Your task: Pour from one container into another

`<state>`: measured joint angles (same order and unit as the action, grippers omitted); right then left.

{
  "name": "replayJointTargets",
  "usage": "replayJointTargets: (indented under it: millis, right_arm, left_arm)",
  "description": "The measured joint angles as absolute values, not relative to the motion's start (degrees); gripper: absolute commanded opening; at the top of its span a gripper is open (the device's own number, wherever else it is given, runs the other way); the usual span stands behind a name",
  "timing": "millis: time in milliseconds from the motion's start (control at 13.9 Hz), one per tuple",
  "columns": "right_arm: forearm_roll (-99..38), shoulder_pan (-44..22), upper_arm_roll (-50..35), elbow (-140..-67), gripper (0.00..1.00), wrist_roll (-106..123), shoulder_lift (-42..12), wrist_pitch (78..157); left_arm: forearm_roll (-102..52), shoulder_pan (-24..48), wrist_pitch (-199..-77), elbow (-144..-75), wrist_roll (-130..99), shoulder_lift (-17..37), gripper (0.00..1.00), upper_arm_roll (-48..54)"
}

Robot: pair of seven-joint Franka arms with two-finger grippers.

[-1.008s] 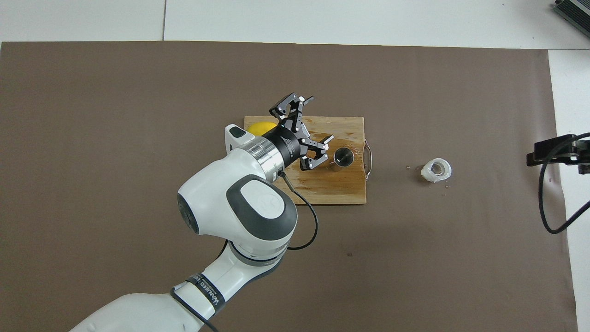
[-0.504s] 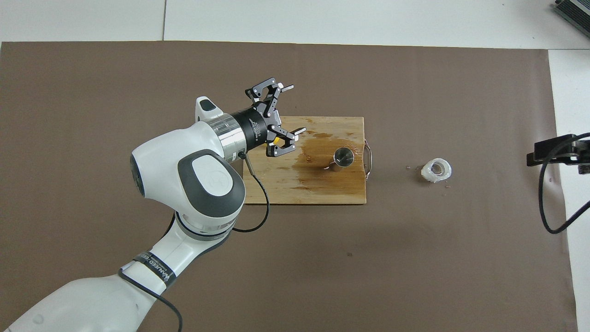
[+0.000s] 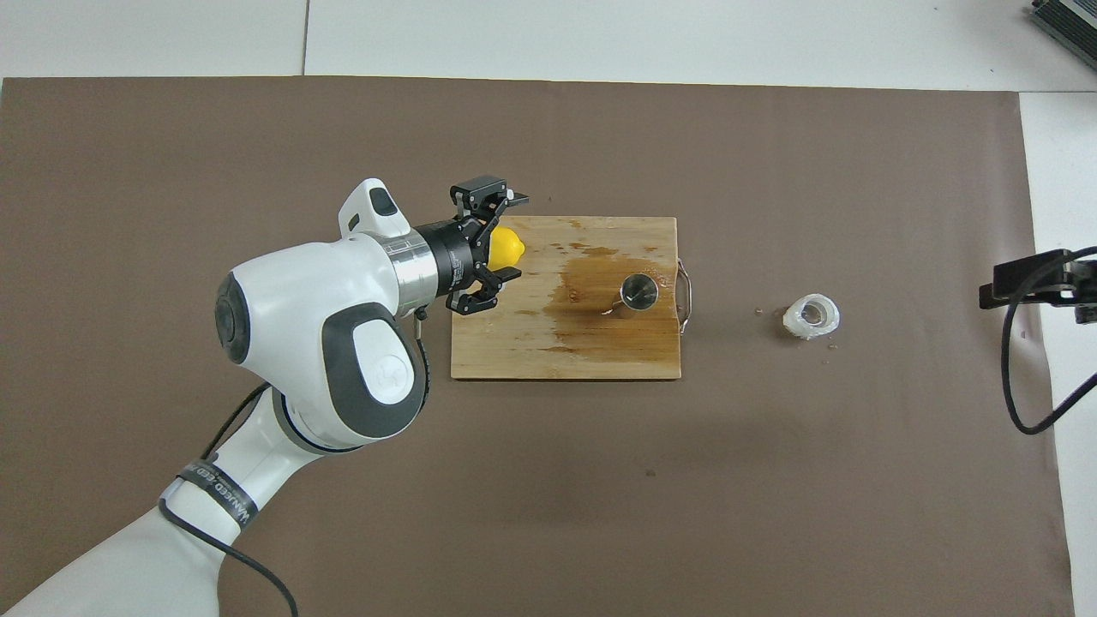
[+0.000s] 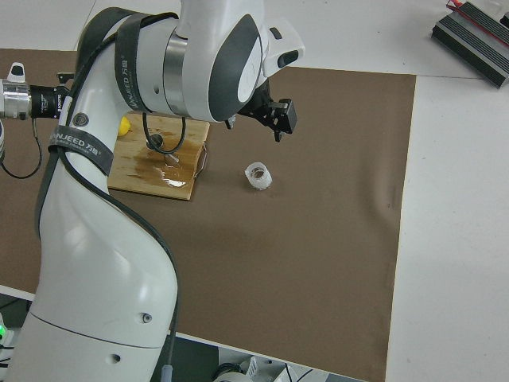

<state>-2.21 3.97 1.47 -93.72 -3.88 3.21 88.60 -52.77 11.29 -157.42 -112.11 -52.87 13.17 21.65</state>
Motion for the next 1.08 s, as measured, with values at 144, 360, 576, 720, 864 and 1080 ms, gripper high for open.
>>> replayJointTargets:
  millis: [144, 360, 576, 720, 864, 1080]
  right_arm:
    - [-2.21, 3.97, 1.47, -93.72, 1.0, -3.88, 3.21, 88.6]
    - [-2.21, 3.97, 1.47, -93.72, 1.0, -3.88, 3.21, 88.6]
    - [-2.21, 3.97, 1.47, -93.72, 1.0, -3.88, 3.21, 88.6]
    - [-2.21, 3.97, 1.47, -93.72, 1.0, -3.88, 3.21, 88.6]
    - [-2.21, 4.0, 1.48, -93.72, 1.0, -3.88, 3.22, 88.43]
    - [-2.21, 4.23, 1.9, -93.71, 1.0, -1.1, 3.49, 87.71]
  left_arm:
    - [-44.61, 7.28, -150.35, -112.48, -52.88, 11.27, 1.0, 21.58]
    - [-32.99, 2.67, -143.38, -112.54, -52.81, 8.92, 1.0, 21.5]
    - [-20.83, 1.71, -139.87, -112.62, -52.81, 7.64, 1.0, 21.51]
    - [-13.31, 0.49, -135.16, -112.3, -51.01, 6.3, 1.0, 21.53]
    - [-10.83, -1.19, -130.94, -111.96, -44.43, 4.45, 1.0, 21.5]
    - [-10.37, -4.32, -125.9, -111.93, -33.64, 1.49, 1.0, 21.41]
